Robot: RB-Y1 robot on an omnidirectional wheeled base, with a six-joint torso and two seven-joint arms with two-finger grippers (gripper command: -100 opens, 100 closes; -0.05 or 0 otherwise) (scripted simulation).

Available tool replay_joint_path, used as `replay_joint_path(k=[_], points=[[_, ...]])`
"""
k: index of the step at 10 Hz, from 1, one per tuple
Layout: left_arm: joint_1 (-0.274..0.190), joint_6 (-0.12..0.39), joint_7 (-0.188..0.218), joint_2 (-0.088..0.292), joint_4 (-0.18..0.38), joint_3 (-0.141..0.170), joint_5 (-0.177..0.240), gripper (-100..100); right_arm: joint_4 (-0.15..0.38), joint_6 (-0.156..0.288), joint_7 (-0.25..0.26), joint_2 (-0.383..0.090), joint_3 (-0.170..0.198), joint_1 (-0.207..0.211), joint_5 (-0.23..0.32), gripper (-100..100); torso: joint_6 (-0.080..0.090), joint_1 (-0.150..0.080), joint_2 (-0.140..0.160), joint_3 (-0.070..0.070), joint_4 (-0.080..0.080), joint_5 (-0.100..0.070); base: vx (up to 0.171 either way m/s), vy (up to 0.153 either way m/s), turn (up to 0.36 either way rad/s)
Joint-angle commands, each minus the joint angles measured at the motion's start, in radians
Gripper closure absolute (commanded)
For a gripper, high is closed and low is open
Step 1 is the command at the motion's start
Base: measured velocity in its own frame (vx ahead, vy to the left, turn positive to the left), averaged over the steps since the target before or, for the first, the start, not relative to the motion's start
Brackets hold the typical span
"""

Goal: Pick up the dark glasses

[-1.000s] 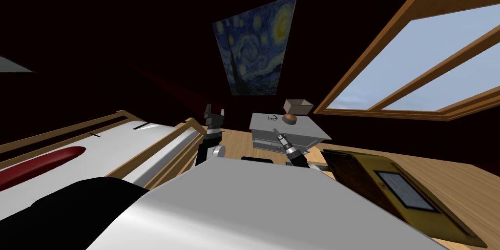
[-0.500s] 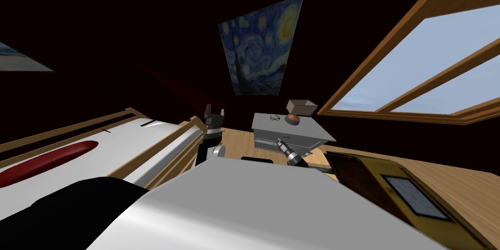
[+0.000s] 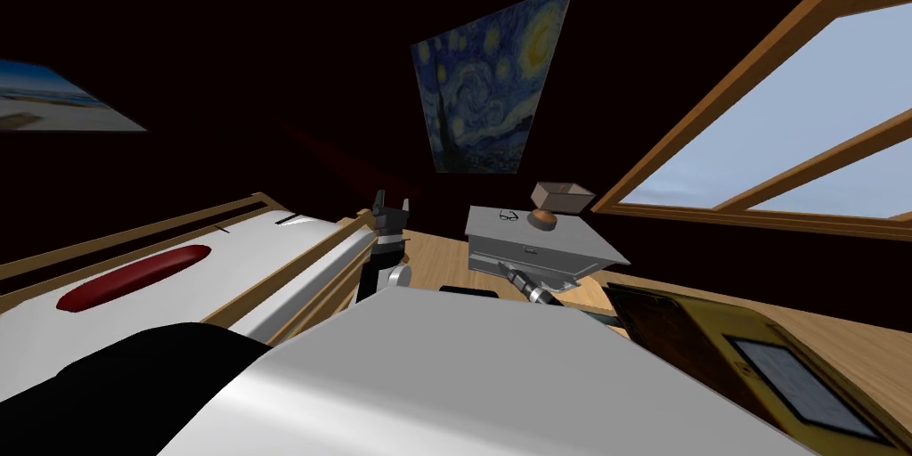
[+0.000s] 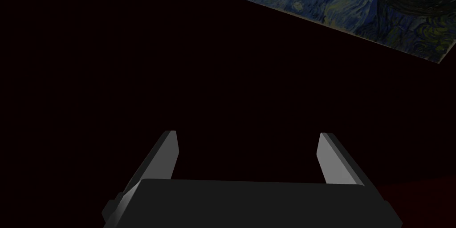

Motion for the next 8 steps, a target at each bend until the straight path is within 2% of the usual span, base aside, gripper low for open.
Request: replay_joint_path(k=[1,2,3,4,5,6,7,8], points=[[0.0,0.0,0.0,0.0,0.0,0.0,0.0,0,0.05,-0.004,0.01,-0.028,0.018,-0.001,0.01,-100,0.0,0.0,0.0,0.0,0.0,0.0,0.003,0.059,0.06],[0.0,0.0,0.0,0.0,0.0,0.0,0.0,0,0.065,-0.004,0.01,-0.028,0.018,-0.001,0.01,-100,0.001,-0.001,0.0,0.0,0.0,0.0,0.003,0.021,-0.006],[0.0,0.0,0.0,0.0,0.0,0.0,0.0,0,0.092,-0.003,0.023,-0.073,0.06,-0.019,0.031,-100,0.001,-0.003,0.0,0.0,0.0,0.0,0.011,0.038,0.137],[0.0,0.0,0.0,0.0,0.0,0.0,0.0,0,0.125,-0.003,0.023,-0.073,0.06,-0.019,0.031,-100,0.0,-0.002,-0.001,0.0,0.0,0.0,0.011,0.049,0.075],[0.0,0.0,0.0,0.0,0.0,0.0,0.0,0,0.132,-0.003,0.023,-0.073,0.06,-0.019,0.031,-100,0.001,-0.002,0.0,0.0,0.0,0.0,0.002,0.028,-0.021],[0.0,0.0,0.0,0.0,0.0,0.0,0.0,0,0.168,-0.003,0.036,-0.119,0.102,-0.04,0.054,-100,0.001,-0.002,0.0,0.0,0.0,0.0,0.002,0.056,0.141],[0.0,0.0,0.0,0.0,0.0,0.0,0.0,0,0.193,-0.003,0.036,-0.119,0.102,-0.04,0.054,-100,0.0,-0.001,0.0,0.0,0.0,0.0,0.011,0.055,0.078],[0.0,0.0,0.0,0.0,0.0,0.0,0.0,0,0.231,-0.005,0.049,-0.157,0.145,-0.061,0.078,-100,0.001,-0.001,0.0,0.0,0.0,0.0,0.027,0.075,0.134]])
